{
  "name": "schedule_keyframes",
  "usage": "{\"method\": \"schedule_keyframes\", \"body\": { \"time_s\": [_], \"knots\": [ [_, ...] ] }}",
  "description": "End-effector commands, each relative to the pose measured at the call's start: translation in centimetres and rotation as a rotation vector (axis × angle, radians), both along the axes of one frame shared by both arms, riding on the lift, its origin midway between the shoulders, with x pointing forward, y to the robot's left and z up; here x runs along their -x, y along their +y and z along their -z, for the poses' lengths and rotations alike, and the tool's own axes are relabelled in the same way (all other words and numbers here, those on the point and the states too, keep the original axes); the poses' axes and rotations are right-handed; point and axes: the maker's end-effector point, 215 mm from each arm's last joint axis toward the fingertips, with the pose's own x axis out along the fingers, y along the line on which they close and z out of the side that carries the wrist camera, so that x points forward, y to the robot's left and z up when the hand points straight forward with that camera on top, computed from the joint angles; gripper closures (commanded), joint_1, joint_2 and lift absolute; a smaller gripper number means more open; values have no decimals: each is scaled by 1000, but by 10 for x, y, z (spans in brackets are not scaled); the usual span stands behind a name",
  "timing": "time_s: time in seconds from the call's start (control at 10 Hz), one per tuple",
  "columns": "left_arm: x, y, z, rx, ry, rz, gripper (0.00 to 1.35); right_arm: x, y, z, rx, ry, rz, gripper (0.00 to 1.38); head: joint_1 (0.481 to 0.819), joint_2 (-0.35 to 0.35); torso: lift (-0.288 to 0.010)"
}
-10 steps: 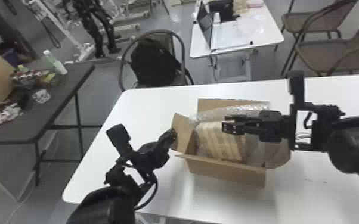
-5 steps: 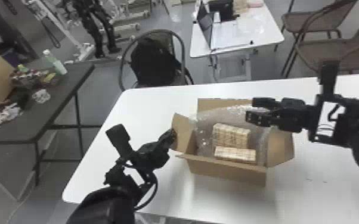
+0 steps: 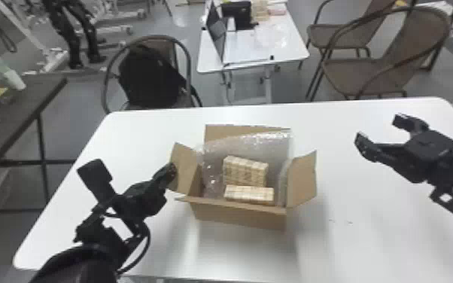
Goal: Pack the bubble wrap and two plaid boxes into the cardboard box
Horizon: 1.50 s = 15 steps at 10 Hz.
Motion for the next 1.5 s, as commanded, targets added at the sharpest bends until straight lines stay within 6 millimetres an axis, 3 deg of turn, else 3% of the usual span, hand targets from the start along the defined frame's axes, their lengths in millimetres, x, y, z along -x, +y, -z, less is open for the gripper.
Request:
{"method": "schedule_keyframes", "body": {
  "time_s": [0.0, 0.3, 0.6, 0.8, 1.0, 1.4],
  "knots": [
    [0, -1, -1, 4, -2, 1, 1222, 22, -42, 8, 31, -53, 103, 176, 695, 135, -107],
    [3, 1, 2, 7, 1, -3, 1222, 71, -119, 40, 59, -120, 437, 176, 695, 44, -107],
    [5, 4, 3, 6, 2, -8, 1222, 100, -164, 56, 70, -139, 584, 176, 695, -4, -107],
    [4, 2, 2, 6, 1, -6, 1222, 102, -172, 63, 30, -130, 627, 176, 695, -42, -107],
    [0, 1, 6, 2, 24, -22, 1222, 95, -161, 67, 11, -115, 594, 176, 695, -40, -107],
    [-4, 59, -17, -49, -58, -263, 1222, 88, -148, 76, 8, -81, 562, 176, 695, 16, -107]
  ]
}}
